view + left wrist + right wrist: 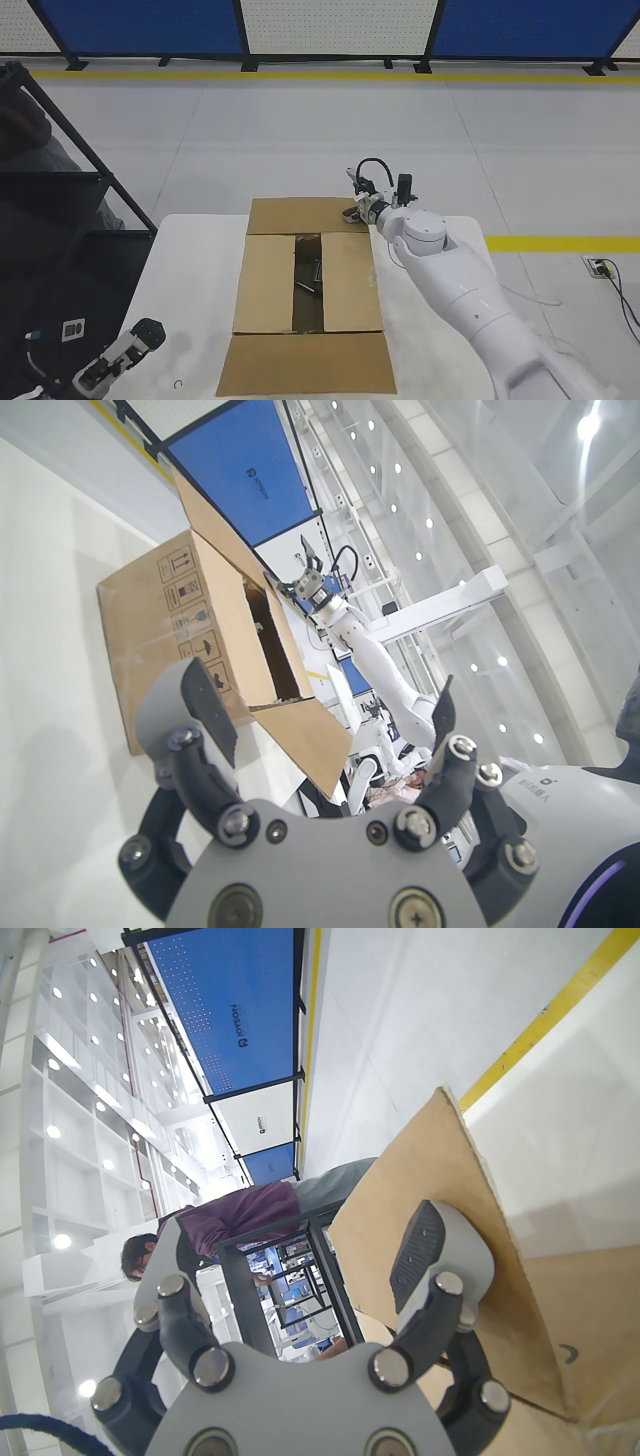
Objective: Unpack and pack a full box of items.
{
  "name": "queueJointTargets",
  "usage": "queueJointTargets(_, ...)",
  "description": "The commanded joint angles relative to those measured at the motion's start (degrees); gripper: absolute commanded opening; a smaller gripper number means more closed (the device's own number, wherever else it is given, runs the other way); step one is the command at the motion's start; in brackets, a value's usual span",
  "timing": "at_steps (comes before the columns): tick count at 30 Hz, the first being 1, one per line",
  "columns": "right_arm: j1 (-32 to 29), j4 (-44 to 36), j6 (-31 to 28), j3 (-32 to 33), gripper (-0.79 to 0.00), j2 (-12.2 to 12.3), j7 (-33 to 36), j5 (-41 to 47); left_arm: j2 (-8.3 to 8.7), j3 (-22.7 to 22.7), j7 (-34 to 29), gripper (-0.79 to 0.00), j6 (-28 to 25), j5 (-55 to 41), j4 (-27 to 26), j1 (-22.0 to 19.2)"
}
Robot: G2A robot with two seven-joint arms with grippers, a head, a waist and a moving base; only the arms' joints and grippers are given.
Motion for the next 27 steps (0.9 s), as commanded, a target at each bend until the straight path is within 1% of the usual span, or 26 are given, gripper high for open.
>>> queueJointTargets(1,0.46,1.59,0.24,-0.24,0.000,-0.66,0.15,-0.49,0.00,0.00,0.00,0.000,0.00,0.00,0.00,0.00)
queueJointTargets(9,1.70,5.94,0.78,-0.15,0.000,-2.53,1.35,-1.99,0.00,0.00,0.00,0.000,0.00,0.00,0.00,0.00)
queueJointTargets(19,3.03,9.06,1.82,0.66,0.000,-3.99,1.28,-4.16,0.00,0.00,0.00,0.000,0.00,0.00,0.00,0.00)
queueJointTargets(23,3.31,9.50,0.08,1.48,0.000,-4.23,1.46,-4.63,0.00,0.00,0.00,0.000,0.00,0.00,0.00,0.00)
queueJointTargets(25,3.26,9.43,-2.30,2.25,0.000,-4.17,2.05,-4.45,0.00,0.00,0.00,0.000,0.00,0.00,0.00,0.00)
queueJointTargets(27,2.97,8.69,-5.85,3.13,0.000,-3.96,4.19,-4.20,0.00,0.00,0.00,0.000,0.00,0.00,0.00,0.00)
